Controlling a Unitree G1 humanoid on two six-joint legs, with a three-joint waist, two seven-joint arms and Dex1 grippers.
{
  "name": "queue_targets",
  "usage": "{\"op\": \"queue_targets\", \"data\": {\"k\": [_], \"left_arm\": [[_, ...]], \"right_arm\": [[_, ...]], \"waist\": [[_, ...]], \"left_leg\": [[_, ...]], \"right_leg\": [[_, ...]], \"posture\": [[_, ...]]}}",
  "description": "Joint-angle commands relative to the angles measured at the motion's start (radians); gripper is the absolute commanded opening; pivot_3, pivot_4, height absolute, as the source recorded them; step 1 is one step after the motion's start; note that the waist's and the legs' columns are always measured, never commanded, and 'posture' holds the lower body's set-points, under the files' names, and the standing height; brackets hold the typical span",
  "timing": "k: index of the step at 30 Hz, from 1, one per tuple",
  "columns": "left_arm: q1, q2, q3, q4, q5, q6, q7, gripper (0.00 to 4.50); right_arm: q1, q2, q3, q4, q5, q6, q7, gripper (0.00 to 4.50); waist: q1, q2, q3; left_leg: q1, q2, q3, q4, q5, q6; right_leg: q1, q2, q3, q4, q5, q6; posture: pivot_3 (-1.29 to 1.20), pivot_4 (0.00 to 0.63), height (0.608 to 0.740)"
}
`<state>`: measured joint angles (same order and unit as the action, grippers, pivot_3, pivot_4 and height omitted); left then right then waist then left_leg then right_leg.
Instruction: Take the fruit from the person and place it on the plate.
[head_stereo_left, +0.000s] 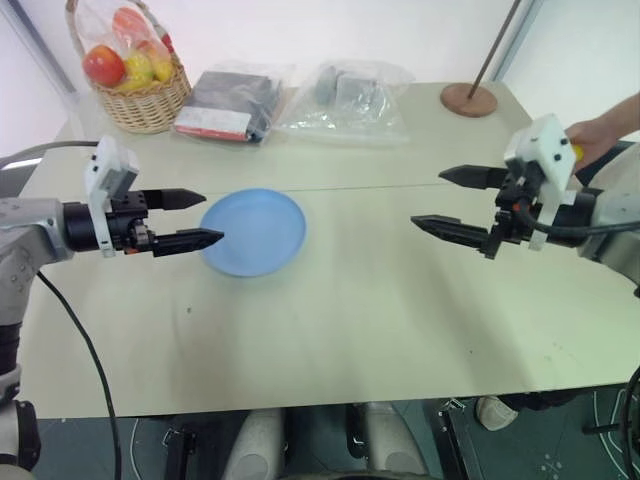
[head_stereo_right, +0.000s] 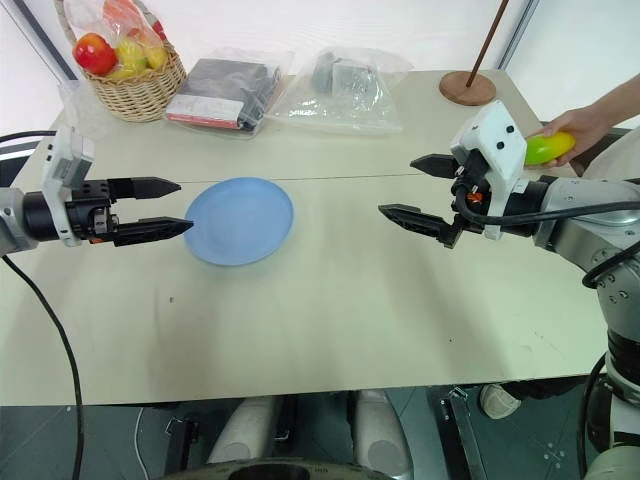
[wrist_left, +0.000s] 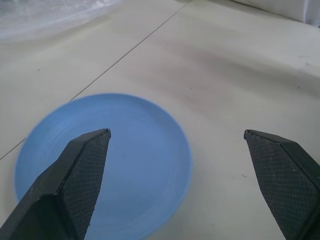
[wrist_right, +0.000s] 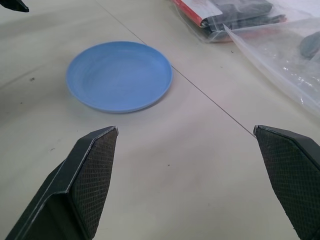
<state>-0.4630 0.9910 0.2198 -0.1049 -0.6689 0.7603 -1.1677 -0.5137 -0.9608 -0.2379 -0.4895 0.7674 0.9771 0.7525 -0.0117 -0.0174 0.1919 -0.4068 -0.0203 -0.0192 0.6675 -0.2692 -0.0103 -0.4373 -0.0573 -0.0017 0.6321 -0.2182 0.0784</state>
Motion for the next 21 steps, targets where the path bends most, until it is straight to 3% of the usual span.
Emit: {"op": "queue_targets", "data": {"k": [1, 21], "left_arm": [[-0.007, 0.008, 0.041, -0.028, -0.02, -0.004, 0.011, 4.5], [-0.022, 0.014, 0.024, -0.025, -0.034, 0.01, 0.01, 4.5]], "right_arm": [[-0.022, -0.011, -0.014, -0.008, -0.001, -0.024, 0.001, 4.45], [-0.016, -0.007, -0.02, -0.014, 0.005, -0.017, -0.01, 4.45]], "waist": [[0.0, 0.0, 0.0], [0.0, 0.0, 0.0]], "left_leg": [[0.0, 0.0, 0.0, 0.0, 0.0, 0.0], [0.0, 0.0, 0.0, 0.0, 0.0, 0.0]], "right_leg": [[0.0, 0.0, 0.0, 0.0, 0.0, 0.0], [0.0, 0.0, 0.0, 0.0, 0.0, 0.0]], "posture": [[0.0, 0.15, 0.74], [0.0, 0.15, 0.74]]}}
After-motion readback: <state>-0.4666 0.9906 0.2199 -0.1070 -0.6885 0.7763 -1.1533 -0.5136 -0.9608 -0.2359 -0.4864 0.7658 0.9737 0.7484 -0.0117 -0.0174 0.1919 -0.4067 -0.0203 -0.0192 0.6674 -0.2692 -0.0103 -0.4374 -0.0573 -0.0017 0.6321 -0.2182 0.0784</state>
